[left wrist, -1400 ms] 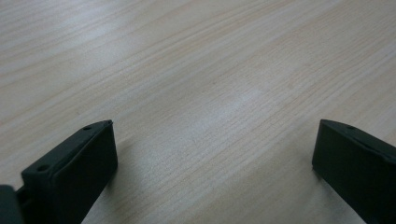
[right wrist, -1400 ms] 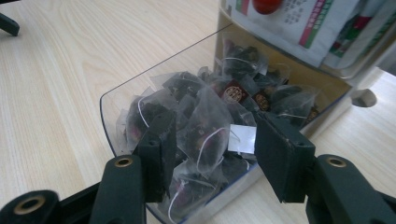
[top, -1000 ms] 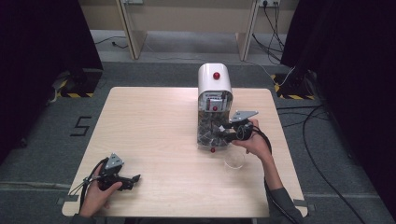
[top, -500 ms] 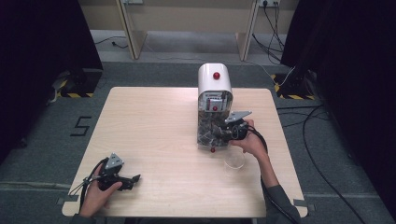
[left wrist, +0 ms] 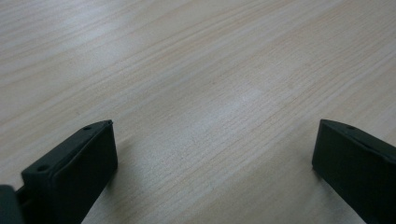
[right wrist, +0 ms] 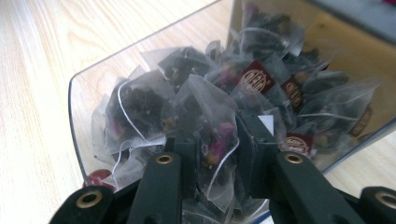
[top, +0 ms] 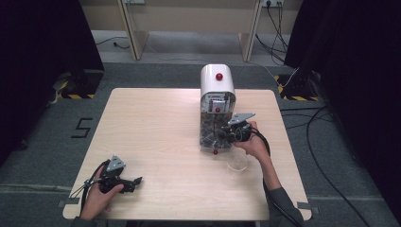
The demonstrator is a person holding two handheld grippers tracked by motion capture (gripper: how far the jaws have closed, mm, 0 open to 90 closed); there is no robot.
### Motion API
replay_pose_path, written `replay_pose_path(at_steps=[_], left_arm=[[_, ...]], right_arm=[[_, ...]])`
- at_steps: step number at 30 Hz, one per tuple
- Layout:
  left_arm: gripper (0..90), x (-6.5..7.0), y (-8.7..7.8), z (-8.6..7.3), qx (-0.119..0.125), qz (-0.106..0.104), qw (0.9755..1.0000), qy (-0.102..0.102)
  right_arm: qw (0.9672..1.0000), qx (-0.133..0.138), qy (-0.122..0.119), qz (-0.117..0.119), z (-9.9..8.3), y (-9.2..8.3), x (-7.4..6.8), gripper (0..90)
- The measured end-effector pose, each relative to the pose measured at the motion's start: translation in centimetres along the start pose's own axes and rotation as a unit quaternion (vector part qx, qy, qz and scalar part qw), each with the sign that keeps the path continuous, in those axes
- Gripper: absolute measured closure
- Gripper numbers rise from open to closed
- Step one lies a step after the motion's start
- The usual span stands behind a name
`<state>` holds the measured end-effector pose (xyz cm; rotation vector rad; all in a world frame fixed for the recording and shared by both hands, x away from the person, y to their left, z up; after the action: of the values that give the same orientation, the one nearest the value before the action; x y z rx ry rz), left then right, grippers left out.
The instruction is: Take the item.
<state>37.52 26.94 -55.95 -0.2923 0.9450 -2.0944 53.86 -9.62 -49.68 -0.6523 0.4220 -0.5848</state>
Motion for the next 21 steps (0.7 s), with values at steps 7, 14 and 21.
replay_pose_path(at_steps=[7, 14, 21], left_arm=[[0.0, 0.0, 0.0, 0.0, 0.0, 0.0, 1.0, 0.0], [0.0, 0.0, 0.0, 0.0, 0.0, 0.0, 1.0, 0.0], [0.0, 0.0, 0.0, 0.0, 0.0, 0.0, 1.0, 0.0]], right_arm=[[0.9998, 0.019, -0.004, 0.001, 0.6, -0.6, -0.3, 72.7], [0.9993, 0.036, -0.002, 0.002, 1.2, -1.5, -0.4, 72.8], [0.9985, 0.054, -0.006, 0.006, 1.8, -2.6, -0.7, 72.8]])
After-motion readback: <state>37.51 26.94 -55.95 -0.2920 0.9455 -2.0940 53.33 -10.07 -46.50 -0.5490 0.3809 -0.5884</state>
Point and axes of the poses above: each handheld gripper's, and its own axes: y roughly forward along the jaws, z roughly out of its top, x roughly to its right, the point moved 8 cm from there along y, roughly forward along the jaws, and after that the axes turned 14 degrees about y, right-handed, at the moved point
